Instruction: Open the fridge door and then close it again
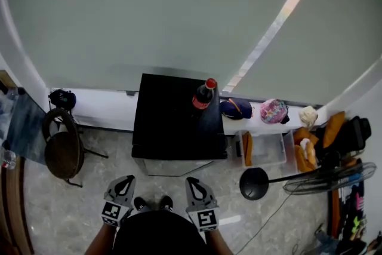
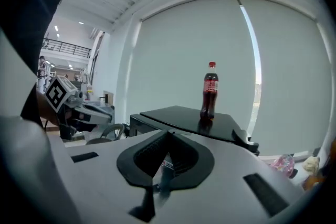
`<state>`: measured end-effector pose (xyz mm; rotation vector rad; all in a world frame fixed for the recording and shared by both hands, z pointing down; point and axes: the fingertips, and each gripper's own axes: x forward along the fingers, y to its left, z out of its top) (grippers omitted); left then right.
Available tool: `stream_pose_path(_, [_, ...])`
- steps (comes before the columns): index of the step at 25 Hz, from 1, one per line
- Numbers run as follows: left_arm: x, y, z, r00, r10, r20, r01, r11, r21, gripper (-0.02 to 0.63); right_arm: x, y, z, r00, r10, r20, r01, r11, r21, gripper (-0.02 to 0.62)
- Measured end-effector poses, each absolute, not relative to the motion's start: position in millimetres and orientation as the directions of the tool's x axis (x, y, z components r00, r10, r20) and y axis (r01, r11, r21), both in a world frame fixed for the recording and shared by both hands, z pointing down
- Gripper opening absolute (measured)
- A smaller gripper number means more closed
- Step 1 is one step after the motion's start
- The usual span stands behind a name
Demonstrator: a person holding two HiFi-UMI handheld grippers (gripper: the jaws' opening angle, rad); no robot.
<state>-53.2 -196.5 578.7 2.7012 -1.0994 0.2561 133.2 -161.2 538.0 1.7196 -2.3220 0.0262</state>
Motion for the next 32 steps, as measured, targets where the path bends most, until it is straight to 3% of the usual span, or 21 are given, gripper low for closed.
stream_pose_path(6, [-58.5, -177.8, 507.8, 0.674, -0.727, 0.134, -0.739, -0.666, 0.102, 0.008, 159.8, -122.9, 497.0, -0.178, -0.977, 0.114, -0.976, 0.190, 0.104, 0.012])
stream_pose_path(14, [-57.7, -181.4, 505.0, 0.641, -0.757, 0.123, -0.767, -0.634, 0.096, 0.007, 166.1, -117.8, 479.7, -0.121, -0.992, 0.033, -0.988, 0.123, 0.090, 0.011])
stream_pose_path(32, [-58.2, -179.0, 502.7, 0.637, -0.761, 0.124, -0.770, -0.635, 0.061, 0.008, 163.7, -118.1, 477.2, -0.132, -0.991, 0.024, -0.984, 0.134, 0.121, 0.011])
